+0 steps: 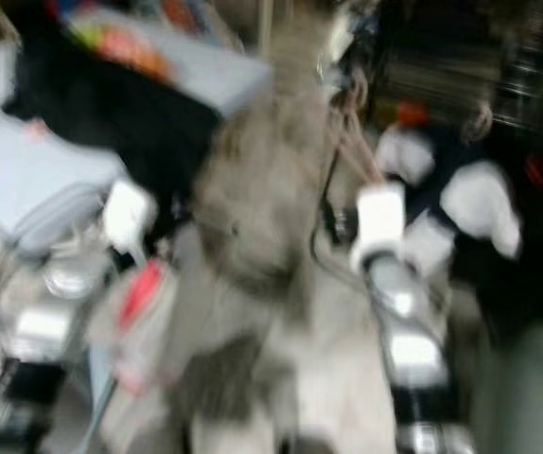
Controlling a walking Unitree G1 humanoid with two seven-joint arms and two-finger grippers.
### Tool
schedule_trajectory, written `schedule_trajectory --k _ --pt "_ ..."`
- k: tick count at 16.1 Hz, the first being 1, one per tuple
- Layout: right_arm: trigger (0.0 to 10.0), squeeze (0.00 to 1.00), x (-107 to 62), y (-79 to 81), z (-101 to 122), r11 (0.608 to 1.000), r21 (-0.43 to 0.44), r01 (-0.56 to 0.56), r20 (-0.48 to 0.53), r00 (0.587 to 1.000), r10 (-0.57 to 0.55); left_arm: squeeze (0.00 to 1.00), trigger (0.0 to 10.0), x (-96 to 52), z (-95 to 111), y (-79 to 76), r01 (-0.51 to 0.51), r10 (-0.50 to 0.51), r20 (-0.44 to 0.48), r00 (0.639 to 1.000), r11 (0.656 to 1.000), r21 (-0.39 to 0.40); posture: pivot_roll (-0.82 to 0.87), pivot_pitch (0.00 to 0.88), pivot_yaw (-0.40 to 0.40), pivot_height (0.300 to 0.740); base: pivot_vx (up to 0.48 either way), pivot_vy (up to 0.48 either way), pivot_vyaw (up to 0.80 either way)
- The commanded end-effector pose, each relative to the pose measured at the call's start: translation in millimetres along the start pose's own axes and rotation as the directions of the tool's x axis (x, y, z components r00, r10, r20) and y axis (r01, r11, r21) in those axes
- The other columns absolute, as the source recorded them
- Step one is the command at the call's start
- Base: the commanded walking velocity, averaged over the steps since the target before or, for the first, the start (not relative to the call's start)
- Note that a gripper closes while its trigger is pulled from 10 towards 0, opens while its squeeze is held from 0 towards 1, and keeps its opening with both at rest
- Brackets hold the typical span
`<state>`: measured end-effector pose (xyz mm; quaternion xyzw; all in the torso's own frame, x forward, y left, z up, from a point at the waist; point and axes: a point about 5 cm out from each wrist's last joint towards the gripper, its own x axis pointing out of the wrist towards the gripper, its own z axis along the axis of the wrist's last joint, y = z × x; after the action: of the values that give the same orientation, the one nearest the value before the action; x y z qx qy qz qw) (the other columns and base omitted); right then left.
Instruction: Hang hanger
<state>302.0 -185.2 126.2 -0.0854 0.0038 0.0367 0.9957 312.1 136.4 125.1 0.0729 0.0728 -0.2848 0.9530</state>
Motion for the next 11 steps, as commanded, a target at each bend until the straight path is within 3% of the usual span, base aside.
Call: schedule_trajectory --k 1,5,11 --pt "10.0 0.00 4.4 4.4 6.5 1.000 -0.002 -0.013 0.020 1.000 0.013 0.00 10.0 -4.2 3.7 9.0 -0.020 0.020 0.006 1.000 1.000 0.018 -0.04 0.103 -0.003 0.740 0.394 0.270 -0.41" --pt "10.0 0.00 4.0 6.1 5.1 1.000 -0.002 -0.019 0.015 1.000 0.019 0.00 10.0 -3.9 4.1 9.2 -0.018 0.018 0.002 1.000 1.000 0.013 -0.04 0.108 -0.005 0.740 0.322 0.351 -0.10" --pt "10.0 0.00 4.4 5.6 5.5 1.000 -0.018 -0.019 0.021 1.000 0.020 0.00 10.0 -3.2 6.0 9.6 -0.013 0.013 0.002 1.000 0.999 0.031 -0.04 0.107 -0.005 0.740 0.000 0.443 0.00"
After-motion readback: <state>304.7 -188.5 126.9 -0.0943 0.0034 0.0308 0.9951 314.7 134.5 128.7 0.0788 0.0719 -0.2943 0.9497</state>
